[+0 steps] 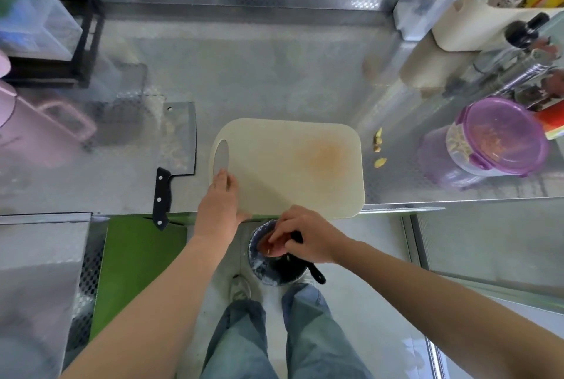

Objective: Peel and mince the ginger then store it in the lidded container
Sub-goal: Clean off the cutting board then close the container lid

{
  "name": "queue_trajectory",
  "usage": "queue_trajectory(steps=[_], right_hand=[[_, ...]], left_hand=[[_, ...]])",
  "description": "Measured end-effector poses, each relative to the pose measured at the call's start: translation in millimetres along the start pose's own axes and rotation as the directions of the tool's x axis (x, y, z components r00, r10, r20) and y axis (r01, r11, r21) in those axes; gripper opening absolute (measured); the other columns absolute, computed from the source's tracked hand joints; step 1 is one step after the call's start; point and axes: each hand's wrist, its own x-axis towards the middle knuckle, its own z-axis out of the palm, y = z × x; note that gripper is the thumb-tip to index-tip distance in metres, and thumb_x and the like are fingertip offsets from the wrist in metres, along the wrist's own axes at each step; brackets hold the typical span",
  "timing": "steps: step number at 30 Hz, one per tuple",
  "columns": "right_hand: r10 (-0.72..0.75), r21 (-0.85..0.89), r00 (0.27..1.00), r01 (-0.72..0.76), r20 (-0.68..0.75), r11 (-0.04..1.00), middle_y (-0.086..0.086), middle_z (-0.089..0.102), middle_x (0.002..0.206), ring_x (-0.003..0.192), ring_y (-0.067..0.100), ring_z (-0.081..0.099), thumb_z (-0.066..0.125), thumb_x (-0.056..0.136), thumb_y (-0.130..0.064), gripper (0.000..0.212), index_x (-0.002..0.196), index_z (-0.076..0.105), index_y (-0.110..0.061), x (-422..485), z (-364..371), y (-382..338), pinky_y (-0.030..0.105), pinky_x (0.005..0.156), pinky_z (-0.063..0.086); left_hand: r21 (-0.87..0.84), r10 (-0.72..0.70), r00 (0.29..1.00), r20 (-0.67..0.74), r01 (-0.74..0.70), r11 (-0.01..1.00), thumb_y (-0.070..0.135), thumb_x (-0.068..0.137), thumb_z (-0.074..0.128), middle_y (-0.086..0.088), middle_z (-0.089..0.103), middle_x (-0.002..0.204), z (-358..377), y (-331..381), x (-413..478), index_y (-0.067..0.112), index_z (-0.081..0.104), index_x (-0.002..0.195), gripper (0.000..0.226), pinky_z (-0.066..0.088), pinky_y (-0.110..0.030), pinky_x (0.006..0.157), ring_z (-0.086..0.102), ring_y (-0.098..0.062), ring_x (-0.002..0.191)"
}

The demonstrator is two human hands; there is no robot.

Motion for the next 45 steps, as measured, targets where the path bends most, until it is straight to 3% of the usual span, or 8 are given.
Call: queue_trajectory(steps=[3, 7, 9, 14, 21, 28, 36, 45], right_hand=[[0.146, 0.150, 0.919, -0.097, -0.366, 0.984, -0.006, 0.058, 0.103, 0.100, 0.010, 0.051, 0.054, 0.075, -0.009, 0.037, 0.106, 0.073, -0.017, -12, -18, 15, 0.020, 0.092, 0.043], [0.422, 0.242, 0.525, -0.377, -0.739, 0.894, 0.007, 0.055, 0.114, 0.106, 0.023, 0.048, 0.057, 0.078, 0.004, 0.044, 0.120, 0.065, -0.006, -24, -30, 51, 0.038, 0.096, 0.045], [0.392, 0.156, 0.533, -0.434, -0.750, 0.887, 0.010, 0.055, 0.116, 0.103, 0.026, 0.046, 0.059, 0.077, 0.005, 0.047, 0.123, 0.063, -0.003, -30, -10, 52, 0.041, 0.092, 0.046], [0.180, 0.093, 0.870, -0.154, -0.459, 0.984, 0.001, 0.059, 0.107, 0.099, 0.011, 0.049, 0.060, 0.075, -0.007, 0.039, 0.112, 0.070, -0.013, -29, 30, 5, 0.020, 0.091, 0.043], [0.501, 0.303, 0.429, -0.450, -0.751, 0.840, 0.008, 0.051, 0.119, 0.109, 0.023, 0.045, 0.056, 0.082, 0.005, 0.047, 0.127, 0.060, -0.005, -34, -14, 51, 0.039, 0.097, 0.045], [0.199, 0.108, 0.889, -0.169, -0.412, 0.980, 0.008, 0.061, 0.106, 0.101, 0.024, 0.053, 0.057, 0.075, -0.005, 0.043, 0.116, 0.069, -0.012, -30, 40, -8, 0.029, 0.092, 0.044], [0.469, 0.227, 0.528, -0.459, -0.708, 0.859, 0.012, 0.045, 0.134, 0.119, 0.030, 0.041, 0.048, 0.088, -0.004, 0.053, 0.141, 0.045, -0.010, 34, -55, 44, 0.035, 0.101, 0.037], [0.080, 0.061, 0.965, -0.067, -0.251, 0.996, 0.005, 0.063, 0.114, 0.104, 0.019, 0.048, 0.057, 0.076, -0.005, 0.046, 0.120, 0.068, -0.017, 15, 18, 4, 0.029, 0.095, 0.039]], left_hand=[[0.009, -0.002, 1.000, 0.015, 0.002, 1.000, 0.037, 0.087, 0.067, -0.016, 0.011, 0.159, 0, 1, 1, 0.002, 0.018, 0.150, 0.087, 0.028, -0.035, 0.114, 0.018, -0.027, 0.146], [0.028, -0.011, 1.000, 0.019, 0.011, 1.000, 0.038, 0.088, 0.065, -0.016, 0.010, 0.159, 0, 2, 1, 0.002, 0.016, 0.151, 0.088, 0.026, -0.036, 0.116, 0.016, -0.027, 0.146], [0.039, -0.009, 1.000, 0.026, 0.008, 0.999, 0.039, 0.088, 0.064, -0.016, 0.010, 0.159, 0, 3, 1, 0.002, 0.016, 0.151, 0.088, 0.027, -0.036, 0.115, 0.017, -0.027, 0.146], [0.052, -0.020, 0.999, 0.026, 0.019, 0.998, 0.037, 0.088, 0.065, -0.018, 0.011, 0.159, -1, 6, 0, -0.001, 0.015, 0.150, 0.088, 0.027, -0.035, 0.115, 0.018, -0.028, 0.146], [0.075, 0.002, 1.000, 0.006, -0.003, 0.997, 0.038, 0.090, 0.060, -0.014, 0.002, 0.161, 2, 4, -3, 0.000, 0.008, 0.152, 0.089, 0.027, -0.037, 0.115, 0.011, -0.028, 0.147], [0.053, 0.023, 1.000, -0.007, -0.022, 0.998, 0.034, 0.088, 0.065, -0.014, 0.011, 0.160, 4, 3, -4, -0.002, 0.016, 0.150, 0.087, 0.032, -0.040, 0.114, 0.017, -0.030, 0.146], [0.082, 0.045, 0.999, 0.007, -0.046, 0.996, 0.040, 0.091, 0.057, -0.012, 0.003, 0.161, 4, 1, -3, 0.001, 0.006, 0.152, 0.088, 0.029, -0.036, 0.115, 0.009, -0.026, 0.148], [0.100, 0.043, 0.999, 0.002, -0.043, 0.994, 0.040, 0.093, 0.056, -0.013, 0.005, 0.161, 8, -2, 0, 0.001, 0.007, 0.152, 0.086, 0.029, -0.034, 0.113, 0.010, -0.026, 0.148]])
